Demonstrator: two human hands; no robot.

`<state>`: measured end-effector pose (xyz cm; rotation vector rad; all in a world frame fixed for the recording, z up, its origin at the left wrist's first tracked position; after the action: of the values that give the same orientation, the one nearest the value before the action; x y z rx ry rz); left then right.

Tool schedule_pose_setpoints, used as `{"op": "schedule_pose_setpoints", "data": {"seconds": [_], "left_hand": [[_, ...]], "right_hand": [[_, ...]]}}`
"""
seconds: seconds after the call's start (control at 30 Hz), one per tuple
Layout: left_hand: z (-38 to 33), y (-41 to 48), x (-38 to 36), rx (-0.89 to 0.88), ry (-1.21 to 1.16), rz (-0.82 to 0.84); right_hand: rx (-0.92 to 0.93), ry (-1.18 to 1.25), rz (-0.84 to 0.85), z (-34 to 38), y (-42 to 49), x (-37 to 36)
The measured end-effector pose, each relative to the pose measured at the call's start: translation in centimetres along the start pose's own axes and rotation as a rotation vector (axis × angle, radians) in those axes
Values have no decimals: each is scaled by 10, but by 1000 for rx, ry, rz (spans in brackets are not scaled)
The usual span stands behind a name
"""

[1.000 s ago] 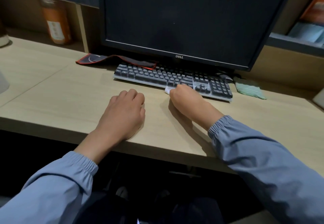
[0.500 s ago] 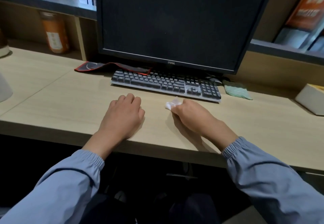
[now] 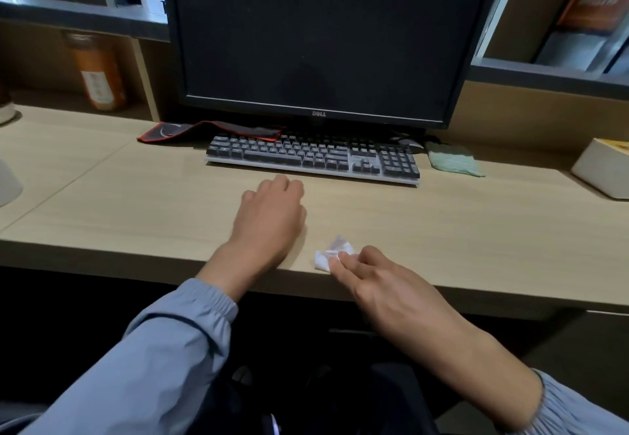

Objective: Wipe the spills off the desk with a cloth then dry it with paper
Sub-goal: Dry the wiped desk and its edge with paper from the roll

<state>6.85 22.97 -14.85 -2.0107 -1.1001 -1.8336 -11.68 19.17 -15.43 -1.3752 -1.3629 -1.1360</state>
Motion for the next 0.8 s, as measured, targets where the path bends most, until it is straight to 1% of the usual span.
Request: {"op": "schedule_pose_setpoints", "data": {"seconds": [0.1,0.17,0.27,0.33,0.37,0.43,0.57,0.67,0.8], "left_hand": [[-24,2,-16,-24,-44,24],[-27,2,-23,-17,-41,30],[-25,0,-28,-18,-58,12],[-24,0,-29,-14,-64,-11],[-24,-1,-29,-13,-61,-20],[-25,-1,-30,-10,-65,-20],[-23,-1,-28,-1,-87,-7],[-23,-2,-27,-1,-83,-1],[-23,-1,-28,0,-71,4]], "right_hand": [[46,29,1,-5,-13,-6],[64,61,19,-15,-23,-6],[78,128,-11,-25,-30,-1],[64,115,15,-25,-23,0],[39,108,53,-26,-17,-1],[13,58,70,-30,0,1],[-35,44,24,-61,46,-1],[-92,-29,-31,-90,85,-5],[-111,-90,-12,-110,133,-3]]}}
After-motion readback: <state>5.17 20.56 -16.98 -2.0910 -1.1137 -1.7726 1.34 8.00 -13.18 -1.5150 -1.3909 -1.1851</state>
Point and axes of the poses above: each hand's wrist, its own y-axis towards the middle knuckle, its own x-axis out of the back of the hand, z = x × y, the point moved 5 cm from there along y, towards the middle knuckle, and after that the axes turned 4 degrees about x, right-handed, at the moved point
